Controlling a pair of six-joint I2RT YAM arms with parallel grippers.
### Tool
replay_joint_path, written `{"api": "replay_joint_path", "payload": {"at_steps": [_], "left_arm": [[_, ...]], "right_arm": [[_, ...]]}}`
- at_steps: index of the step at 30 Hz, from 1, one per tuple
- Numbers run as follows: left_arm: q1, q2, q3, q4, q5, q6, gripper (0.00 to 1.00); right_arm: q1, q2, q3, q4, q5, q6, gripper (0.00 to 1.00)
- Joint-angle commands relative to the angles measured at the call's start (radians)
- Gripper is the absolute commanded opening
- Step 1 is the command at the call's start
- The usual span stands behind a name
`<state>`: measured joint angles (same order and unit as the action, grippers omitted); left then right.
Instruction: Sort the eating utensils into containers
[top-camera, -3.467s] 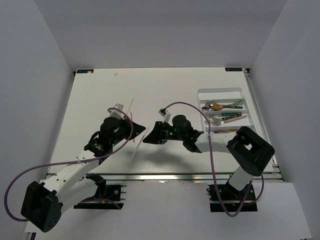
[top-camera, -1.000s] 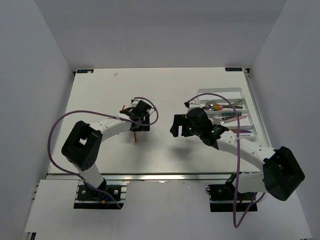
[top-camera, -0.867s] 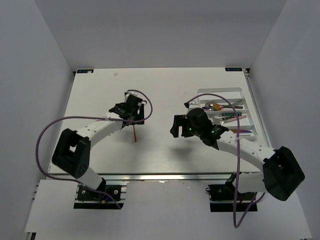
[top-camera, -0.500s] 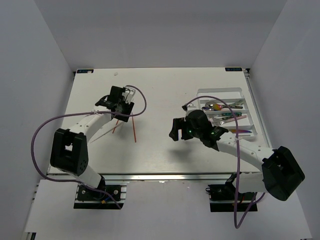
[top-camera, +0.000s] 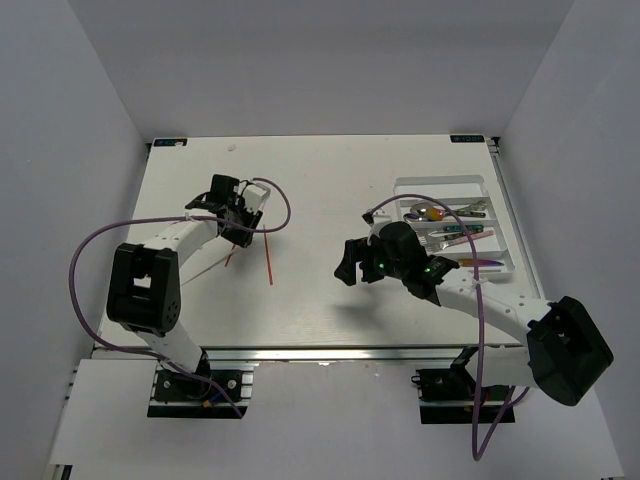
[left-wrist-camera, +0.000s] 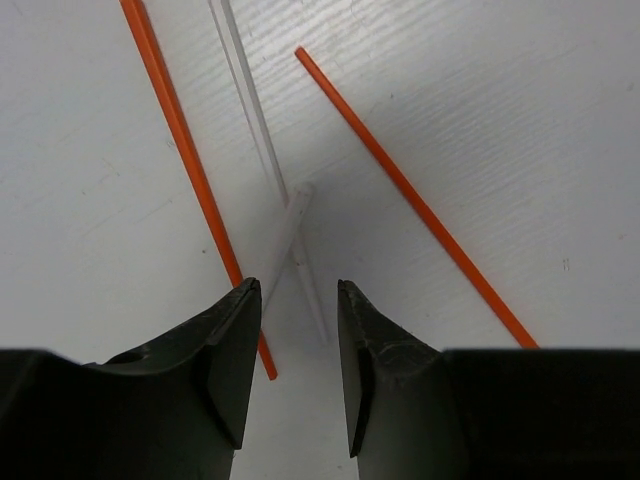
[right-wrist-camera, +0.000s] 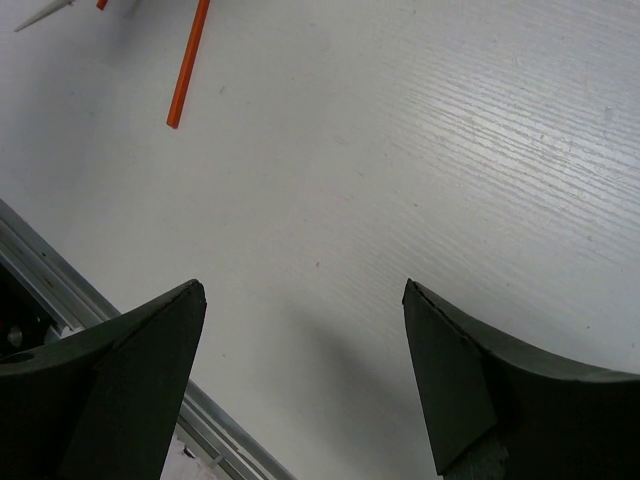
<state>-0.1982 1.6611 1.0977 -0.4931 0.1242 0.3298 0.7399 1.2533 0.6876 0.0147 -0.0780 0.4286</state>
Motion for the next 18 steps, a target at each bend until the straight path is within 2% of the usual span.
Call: {"api": "replay_joint_path", "payload": {"at_steps": [1,6,18], "left_arm": [[0.013,-0.017,-0.034,0.031,0.008,0.034,0.46],[0.029,0.005,-0.047,0.064,-0.012,0.034,0.42],[0.036,0.078,-0.030,0.062,0.006,0.038,0.40]], "right_arm": [[-0.002,-0.015,-0.011,0.050,-0.026,-0.019,0.84],[-0.002,-0.029,-0.022,0.060,-0.031,-0.017,0.84],[-0.002,-0.029,-0.022,0.064,-0.023,-0.017,0.84]]}}
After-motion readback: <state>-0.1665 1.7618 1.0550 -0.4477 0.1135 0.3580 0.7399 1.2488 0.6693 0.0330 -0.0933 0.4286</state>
